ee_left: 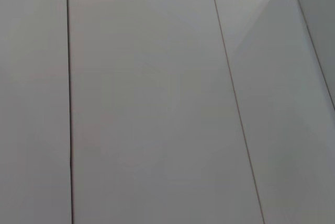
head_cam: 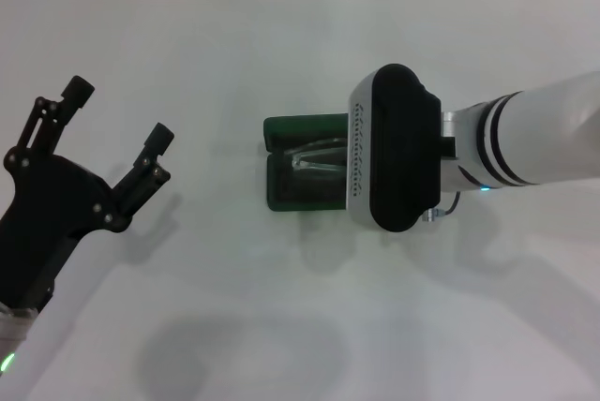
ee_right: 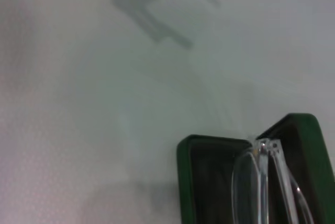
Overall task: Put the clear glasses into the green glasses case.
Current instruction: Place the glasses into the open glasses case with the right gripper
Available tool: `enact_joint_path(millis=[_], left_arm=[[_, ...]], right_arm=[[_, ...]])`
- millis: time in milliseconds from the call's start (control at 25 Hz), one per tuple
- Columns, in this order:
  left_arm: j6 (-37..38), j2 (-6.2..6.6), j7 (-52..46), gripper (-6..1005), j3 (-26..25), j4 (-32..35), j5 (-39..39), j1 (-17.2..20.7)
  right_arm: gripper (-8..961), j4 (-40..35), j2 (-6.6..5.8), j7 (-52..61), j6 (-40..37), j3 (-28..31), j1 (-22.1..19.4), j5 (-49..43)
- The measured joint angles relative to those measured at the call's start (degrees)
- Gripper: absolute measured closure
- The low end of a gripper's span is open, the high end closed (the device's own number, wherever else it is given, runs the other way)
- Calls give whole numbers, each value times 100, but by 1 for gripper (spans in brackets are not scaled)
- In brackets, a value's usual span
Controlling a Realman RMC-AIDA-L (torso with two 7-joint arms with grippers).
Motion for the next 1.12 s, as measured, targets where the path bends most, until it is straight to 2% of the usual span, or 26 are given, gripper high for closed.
enact_joint_path(millis=[1120], left_arm=[[-126, 0, -88, 124, 8, 17, 67, -42]], right_arm=[[813, 329, 0, 13, 576, -290, 70, -145]])
